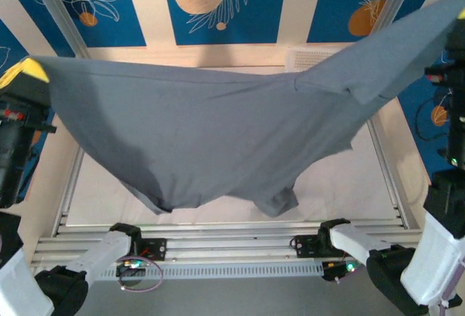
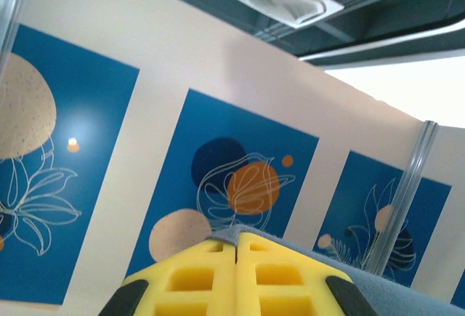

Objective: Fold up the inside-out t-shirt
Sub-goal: Flatten out the T-shirt at the center of the table.

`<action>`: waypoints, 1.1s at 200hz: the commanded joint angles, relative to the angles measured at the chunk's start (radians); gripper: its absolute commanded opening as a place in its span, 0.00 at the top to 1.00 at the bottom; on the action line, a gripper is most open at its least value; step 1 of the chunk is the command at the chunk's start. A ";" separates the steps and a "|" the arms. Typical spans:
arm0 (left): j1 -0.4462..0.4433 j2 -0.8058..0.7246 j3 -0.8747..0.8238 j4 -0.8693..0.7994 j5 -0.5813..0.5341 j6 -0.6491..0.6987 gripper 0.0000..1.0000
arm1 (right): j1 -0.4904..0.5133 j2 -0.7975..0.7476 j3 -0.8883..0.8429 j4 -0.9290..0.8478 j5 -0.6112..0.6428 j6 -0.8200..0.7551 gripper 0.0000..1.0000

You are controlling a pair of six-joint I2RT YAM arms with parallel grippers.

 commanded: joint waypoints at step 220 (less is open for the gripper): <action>0.150 0.517 -0.442 0.207 0.254 -0.098 0.28 | 0.001 0.713 0.171 -0.677 -0.388 -0.301 0.34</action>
